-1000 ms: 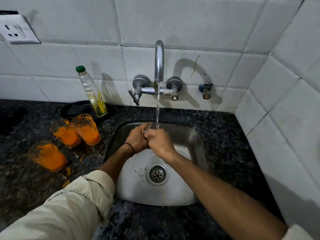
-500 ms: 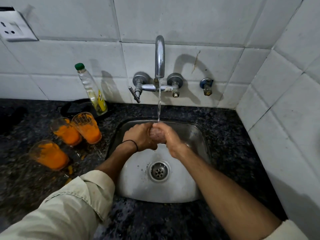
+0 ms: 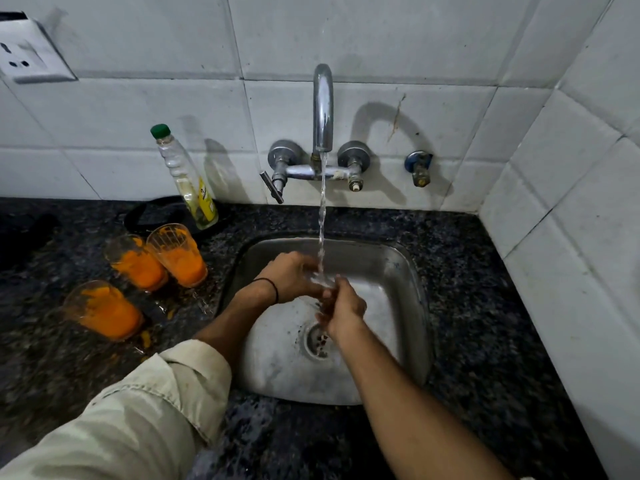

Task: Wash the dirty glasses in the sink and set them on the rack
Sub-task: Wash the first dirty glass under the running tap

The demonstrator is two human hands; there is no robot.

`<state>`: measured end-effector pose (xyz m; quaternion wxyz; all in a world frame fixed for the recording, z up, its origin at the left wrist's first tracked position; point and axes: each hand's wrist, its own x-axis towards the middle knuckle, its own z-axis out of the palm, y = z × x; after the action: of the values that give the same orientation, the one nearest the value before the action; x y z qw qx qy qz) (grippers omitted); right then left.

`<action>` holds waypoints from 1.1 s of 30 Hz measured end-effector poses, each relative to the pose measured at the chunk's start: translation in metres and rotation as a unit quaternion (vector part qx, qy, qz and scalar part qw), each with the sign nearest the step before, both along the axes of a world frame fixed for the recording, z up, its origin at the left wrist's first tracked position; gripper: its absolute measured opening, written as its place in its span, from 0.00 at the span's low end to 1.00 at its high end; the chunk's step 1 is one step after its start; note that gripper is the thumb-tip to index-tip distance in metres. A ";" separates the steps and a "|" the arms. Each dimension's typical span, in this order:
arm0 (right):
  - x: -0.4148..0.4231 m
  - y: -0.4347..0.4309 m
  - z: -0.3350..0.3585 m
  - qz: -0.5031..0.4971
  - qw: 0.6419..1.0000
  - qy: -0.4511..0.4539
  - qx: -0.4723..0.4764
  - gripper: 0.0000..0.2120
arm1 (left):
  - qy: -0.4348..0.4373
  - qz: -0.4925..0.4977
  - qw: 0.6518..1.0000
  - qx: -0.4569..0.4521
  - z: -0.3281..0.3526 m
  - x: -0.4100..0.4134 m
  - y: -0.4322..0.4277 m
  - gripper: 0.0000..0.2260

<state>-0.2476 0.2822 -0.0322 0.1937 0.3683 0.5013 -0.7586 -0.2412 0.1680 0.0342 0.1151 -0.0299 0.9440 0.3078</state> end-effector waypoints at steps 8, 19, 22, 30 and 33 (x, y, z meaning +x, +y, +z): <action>-0.028 0.013 0.043 0.464 0.744 0.321 0.358 0.15 | -0.175 0.063 0.927 0.325 -0.042 0.028 -0.013 0.12; -0.015 -0.004 0.074 0.450 0.635 0.365 0.512 0.24 | 0.120 0.197 0.908 0.349 -0.035 0.023 0.043 0.04; -0.023 0.007 0.090 0.497 0.572 0.411 0.508 0.22 | 0.098 0.172 0.903 0.380 -0.032 0.021 0.039 0.09; -0.030 0.016 0.111 0.502 0.620 0.419 0.433 0.19 | 0.029 0.104 0.912 0.396 -0.020 0.008 0.018 0.11; -0.032 0.003 0.104 0.446 0.666 0.373 0.467 0.21 | 0.118 0.211 0.954 0.177 -0.010 0.002 0.038 0.09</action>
<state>-0.2794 0.2850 0.0715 0.1077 -0.1708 0.9249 -0.3223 -0.2397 0.2061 0.0243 -0.0607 -0.1706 0.8536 0.4885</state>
